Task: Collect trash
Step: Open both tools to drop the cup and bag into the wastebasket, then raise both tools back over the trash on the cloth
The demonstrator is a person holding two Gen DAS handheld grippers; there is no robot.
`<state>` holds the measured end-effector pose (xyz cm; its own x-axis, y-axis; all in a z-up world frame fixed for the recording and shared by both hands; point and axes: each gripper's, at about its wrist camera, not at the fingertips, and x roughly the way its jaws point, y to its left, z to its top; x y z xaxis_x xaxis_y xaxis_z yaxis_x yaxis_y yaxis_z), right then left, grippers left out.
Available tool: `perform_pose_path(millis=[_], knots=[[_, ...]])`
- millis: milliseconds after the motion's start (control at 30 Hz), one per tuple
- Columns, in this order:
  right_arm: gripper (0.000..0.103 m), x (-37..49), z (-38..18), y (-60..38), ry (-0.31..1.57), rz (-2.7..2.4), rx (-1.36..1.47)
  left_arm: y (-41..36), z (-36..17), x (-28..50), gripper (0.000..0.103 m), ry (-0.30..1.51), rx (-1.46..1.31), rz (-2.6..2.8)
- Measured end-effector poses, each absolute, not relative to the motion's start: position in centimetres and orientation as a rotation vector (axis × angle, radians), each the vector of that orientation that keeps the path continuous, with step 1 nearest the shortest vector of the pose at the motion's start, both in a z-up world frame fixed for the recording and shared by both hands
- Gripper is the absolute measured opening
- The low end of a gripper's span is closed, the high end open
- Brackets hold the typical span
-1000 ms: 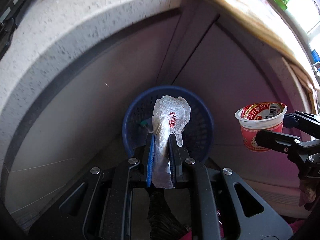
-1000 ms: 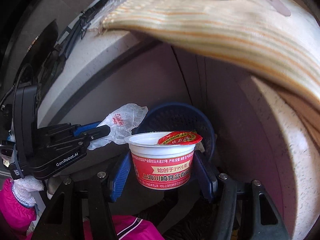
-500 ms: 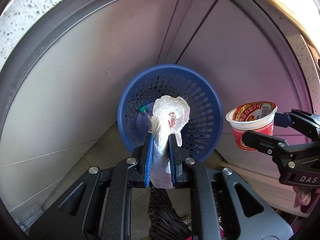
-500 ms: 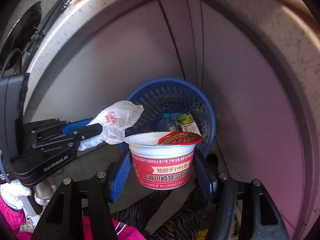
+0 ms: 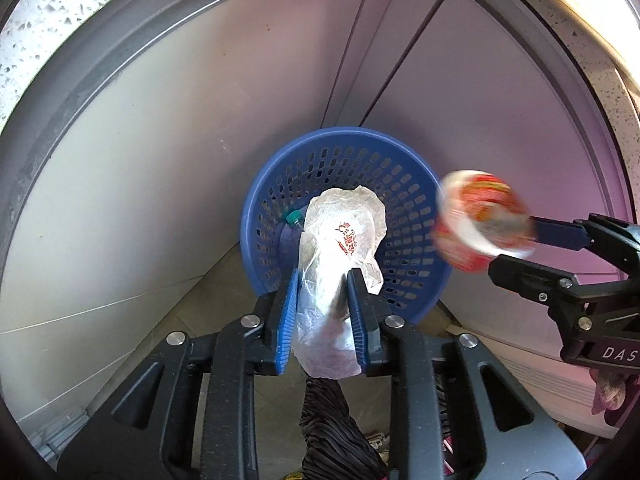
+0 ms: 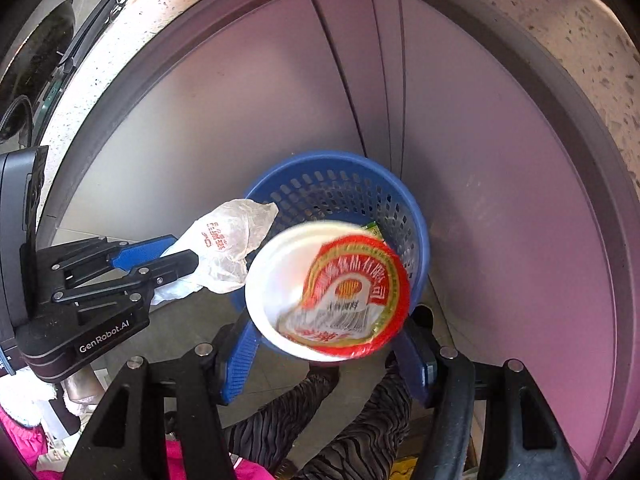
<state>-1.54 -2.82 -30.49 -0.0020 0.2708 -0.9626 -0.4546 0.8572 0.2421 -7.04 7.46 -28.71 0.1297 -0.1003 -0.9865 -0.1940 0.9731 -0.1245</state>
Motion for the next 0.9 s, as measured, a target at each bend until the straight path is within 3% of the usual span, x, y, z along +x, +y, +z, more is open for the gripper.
perform_pose_path(millis=[100, 533, 900], knots=[[0.067, -1.6, -30.4, -2.8, 1.467, 0.572, -0.155, 7.4, -28.7, -7.1, 0.042, 1.437, -0.243, 0.075], [0.070, -1.4, -29.1, -3.3, 1.456, 0.582, -0.136, 8.1, -27.4, -7.1, 0.042, 1.415, -0.246, 0.077], [0.070, -0.9, -24.3, -4.0, 1.366, 0.646, -0.127, 8.3, -21.2, -5.7, 0.042, 1.291, -0.264, 0.069]])
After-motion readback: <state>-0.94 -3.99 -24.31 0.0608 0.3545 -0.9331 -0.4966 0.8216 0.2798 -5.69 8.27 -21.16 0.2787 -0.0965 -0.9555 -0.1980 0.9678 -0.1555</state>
